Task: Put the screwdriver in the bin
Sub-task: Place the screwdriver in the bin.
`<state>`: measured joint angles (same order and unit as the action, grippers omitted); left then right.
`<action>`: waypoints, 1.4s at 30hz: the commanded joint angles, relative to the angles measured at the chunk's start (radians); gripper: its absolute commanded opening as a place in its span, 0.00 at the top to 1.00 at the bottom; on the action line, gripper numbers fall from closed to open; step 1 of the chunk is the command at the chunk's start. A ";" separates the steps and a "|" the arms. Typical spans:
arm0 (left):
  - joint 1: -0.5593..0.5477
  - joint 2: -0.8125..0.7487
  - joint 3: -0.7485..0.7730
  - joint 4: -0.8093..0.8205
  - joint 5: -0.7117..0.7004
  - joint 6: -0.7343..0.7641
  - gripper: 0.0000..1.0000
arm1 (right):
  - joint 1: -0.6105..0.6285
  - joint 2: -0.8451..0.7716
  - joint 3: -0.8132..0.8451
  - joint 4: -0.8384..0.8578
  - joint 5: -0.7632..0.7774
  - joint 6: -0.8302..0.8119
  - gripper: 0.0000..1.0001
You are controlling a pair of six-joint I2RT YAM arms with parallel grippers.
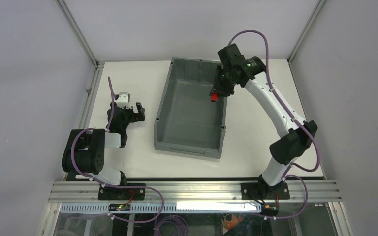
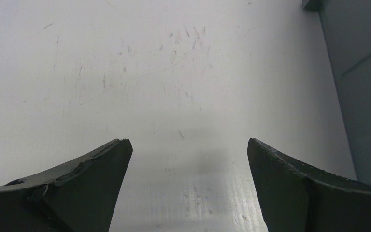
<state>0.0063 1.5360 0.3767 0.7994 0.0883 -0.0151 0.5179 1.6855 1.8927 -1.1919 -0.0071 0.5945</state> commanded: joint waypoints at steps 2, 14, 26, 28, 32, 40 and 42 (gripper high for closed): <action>-0.005 -0.030 -0.009 0.034 0.022 -0.010 0.01 | 0.058 0.104 0.118 -0.028 0.106 0.077 1.00; -0.005 -0.030 -0.009 0.034 0.022 -0.009 0.01 | 0.133 0.376 0.263 -0.071 0.177 0.129 1.00; -0.005 -0.030 -0.009 0.034 0.022 -0.009 0.01 | 0.156 0.564 0.311 -0.060 0.171 0.147 1.00; -0.005 -0.030 -0.008 0.034 0.022 -0.009 0.01 | 0.160 0.588 0.313 -0.055 0.166 0.151 1.00; -0.005 -0.029 -0.008 0.034 0.022 -0.009 0.01 | 0.163 0.620 0.313 -0.045 0.161 0.155 1.00; -0.005 -0.030 -0.009 0.034 0.022 -0.009 0.01 | 0.166 0.665 0.298 -0.029 0.146 0.157 1.00; -0.005 -0.030 -0.009 0.034 0.022 -0.009 0.01 | 0.168 0.675 0.294 -0.025 0.140 0.157 1.00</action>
<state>0.0063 1.5360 0.3767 0.7994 0.0883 -0.0151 0.6769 2.3489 2.1559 -1.2488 0.1413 0.7284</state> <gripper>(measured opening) 0.992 0.292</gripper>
